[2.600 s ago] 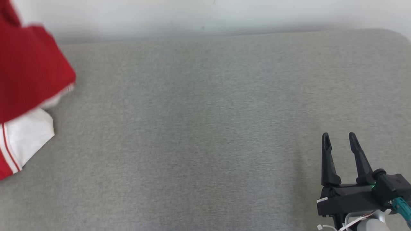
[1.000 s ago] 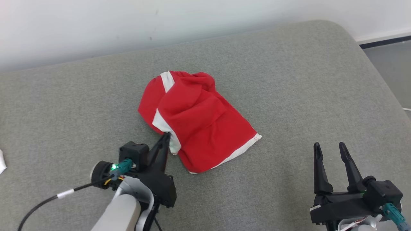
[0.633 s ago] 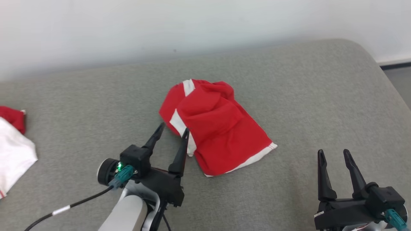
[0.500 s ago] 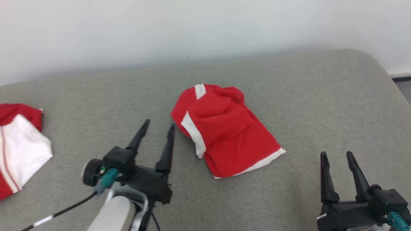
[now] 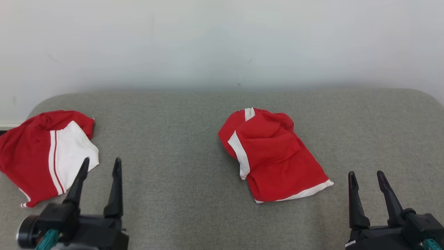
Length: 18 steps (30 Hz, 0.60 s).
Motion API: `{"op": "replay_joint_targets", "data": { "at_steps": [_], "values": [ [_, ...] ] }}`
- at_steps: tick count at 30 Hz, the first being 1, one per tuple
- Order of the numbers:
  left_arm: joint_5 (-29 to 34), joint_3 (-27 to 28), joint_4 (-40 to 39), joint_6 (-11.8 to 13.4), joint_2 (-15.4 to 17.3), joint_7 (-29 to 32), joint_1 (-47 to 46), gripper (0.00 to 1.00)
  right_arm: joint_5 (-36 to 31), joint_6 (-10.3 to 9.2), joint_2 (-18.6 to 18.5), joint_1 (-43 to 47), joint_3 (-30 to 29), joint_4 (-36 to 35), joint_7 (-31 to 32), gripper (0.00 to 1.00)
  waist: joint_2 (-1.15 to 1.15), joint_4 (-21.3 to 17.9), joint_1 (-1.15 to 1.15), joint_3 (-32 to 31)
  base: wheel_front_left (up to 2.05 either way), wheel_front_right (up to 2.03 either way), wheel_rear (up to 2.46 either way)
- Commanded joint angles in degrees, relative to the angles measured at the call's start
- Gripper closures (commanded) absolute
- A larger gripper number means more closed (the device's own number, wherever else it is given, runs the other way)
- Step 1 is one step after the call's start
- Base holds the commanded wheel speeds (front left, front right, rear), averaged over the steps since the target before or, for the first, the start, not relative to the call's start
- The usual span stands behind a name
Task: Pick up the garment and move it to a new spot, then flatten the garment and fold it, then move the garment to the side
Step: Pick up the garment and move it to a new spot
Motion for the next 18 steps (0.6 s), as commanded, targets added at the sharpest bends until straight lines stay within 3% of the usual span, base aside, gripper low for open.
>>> {"op": "replay_joint_targets", "data": {
  "at_steps": [1,6,18],
  "values": [
    [0.17,0.61,-0.86,0.26,0.50,-0.30,1.66,0.00,0.11,-0.12,-0.11,0.73,0.01,-0.24,0.07,0.00,0.00,0.65,0.00,-0.71,0.00,0.00,0.00],
    [1.63,2.91,-4.48,0.46,1.06,-0.30,6.85,0.00,0.71,-0.12,-0.11,1.68,-0.31,-0.60,0.20,0.00,0.00,0.75,0.00,-1.02,0.00,0.00,0.00],
    [4.75,5.66,-5.12,-2.48,-2.55,-0.32,13.02,0.00,1.12,-0.12,-0.11,3.99,-1.51,-0.73,0.64,0.00,0.00,0.50,0.00,-1.30,0.00,0.00,0.00]
  ]
}}
